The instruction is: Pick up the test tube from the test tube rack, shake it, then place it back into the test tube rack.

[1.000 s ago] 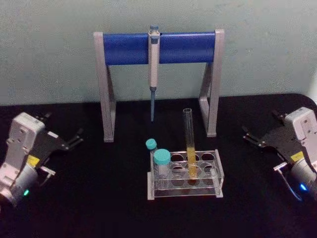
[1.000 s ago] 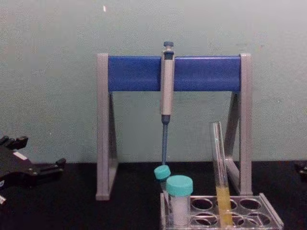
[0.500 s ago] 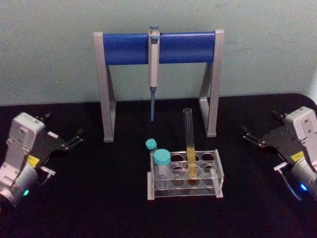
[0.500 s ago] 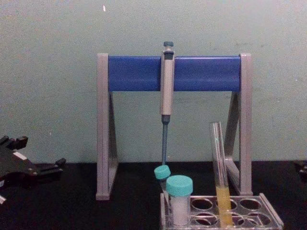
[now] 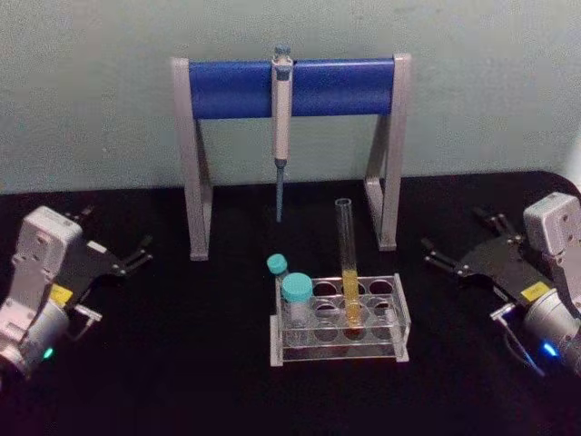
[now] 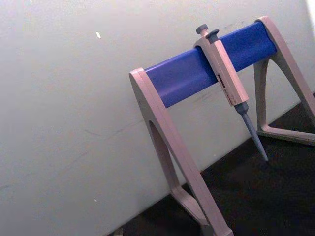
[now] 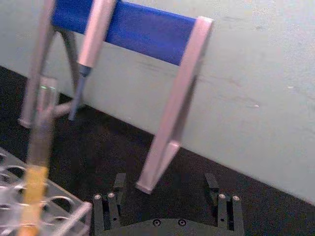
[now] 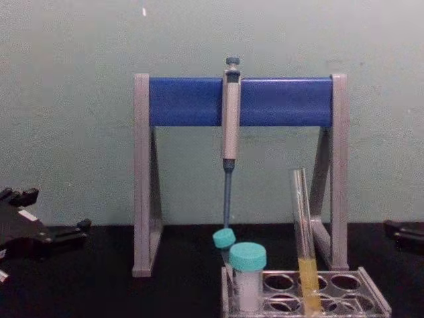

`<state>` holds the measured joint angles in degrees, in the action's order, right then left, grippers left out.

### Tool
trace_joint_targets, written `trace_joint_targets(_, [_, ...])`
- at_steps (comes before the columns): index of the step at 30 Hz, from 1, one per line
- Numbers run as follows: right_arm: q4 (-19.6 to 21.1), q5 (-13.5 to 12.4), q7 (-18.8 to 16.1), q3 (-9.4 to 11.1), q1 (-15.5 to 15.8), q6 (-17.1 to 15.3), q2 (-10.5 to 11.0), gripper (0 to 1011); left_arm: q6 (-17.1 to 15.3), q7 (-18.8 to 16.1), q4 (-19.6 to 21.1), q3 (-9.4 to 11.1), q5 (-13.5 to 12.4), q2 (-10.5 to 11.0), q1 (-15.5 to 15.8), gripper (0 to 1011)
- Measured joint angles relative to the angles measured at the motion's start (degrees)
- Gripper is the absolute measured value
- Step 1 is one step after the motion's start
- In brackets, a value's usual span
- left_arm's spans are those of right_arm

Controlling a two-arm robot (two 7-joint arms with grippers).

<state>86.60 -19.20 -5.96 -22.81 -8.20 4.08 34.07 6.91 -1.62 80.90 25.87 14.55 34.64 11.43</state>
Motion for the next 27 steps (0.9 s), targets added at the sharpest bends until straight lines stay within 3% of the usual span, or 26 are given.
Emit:
trace_joint_targets(14, [3.4, -7.9, -11.9, 0.8, -0.3, -6.0, -0.7, 1000, 0.0, 0.0, 0.0, 0.0, 0.0, 0.0, 0.0, 1010])
trace_joint_targets(23, [4.0, -10.0, -18.9, -0.2, -2.2, -10.0, -1.2, 1000, 0.0, 0.0, 0.0, 0.0, 0.0, 0.0, 0.0, 1010])
trace_joint_targets(27, [3.3, -10.0, -20.5, -1.0, -3.6, -11.8, -1.9, 1000, 0.0, 0.0, 0.0, 0.0, 0.0, 0.0, 0.0, 1010])
